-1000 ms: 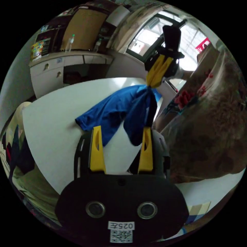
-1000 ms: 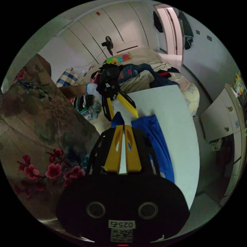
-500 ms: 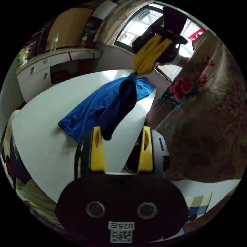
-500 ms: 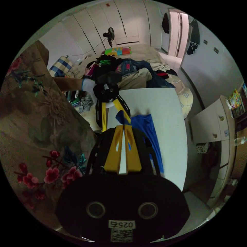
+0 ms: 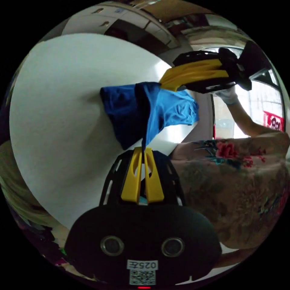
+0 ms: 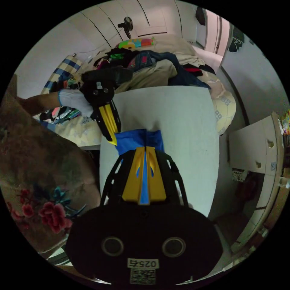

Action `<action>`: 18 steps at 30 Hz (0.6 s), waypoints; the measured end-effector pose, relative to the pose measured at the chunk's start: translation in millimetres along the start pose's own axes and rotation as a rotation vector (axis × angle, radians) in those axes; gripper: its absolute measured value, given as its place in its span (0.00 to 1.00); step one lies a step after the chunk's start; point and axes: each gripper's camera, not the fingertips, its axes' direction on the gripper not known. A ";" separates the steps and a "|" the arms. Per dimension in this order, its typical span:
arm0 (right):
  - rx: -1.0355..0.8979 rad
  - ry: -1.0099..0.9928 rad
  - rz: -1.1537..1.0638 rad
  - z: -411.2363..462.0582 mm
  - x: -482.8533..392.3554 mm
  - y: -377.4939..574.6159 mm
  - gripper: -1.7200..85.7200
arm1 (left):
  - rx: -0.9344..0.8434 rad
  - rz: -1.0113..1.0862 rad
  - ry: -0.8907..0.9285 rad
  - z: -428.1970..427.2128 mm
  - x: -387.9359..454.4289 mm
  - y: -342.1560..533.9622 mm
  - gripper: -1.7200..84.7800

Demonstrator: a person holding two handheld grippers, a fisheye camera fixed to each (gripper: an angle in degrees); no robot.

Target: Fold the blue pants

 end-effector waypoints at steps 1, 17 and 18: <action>-0.017 0.009 -0.002 5.0 3.6 -4.0 0.01 | -0.005 -0.016 0.021 0.9 -2.3 -4.0 0.01; 0.030 -0.039 0.082 10.5 63.9 -36.9 0.05 | 0.052 -0.263 0.104 2.2 -4.4 -58.3 0.02; 0.003 -0.037 0.087 13.9 69.6 -40.7 0.07 | 0.048 -0.266 0.102 4.4 -1.3 -59.1 0.03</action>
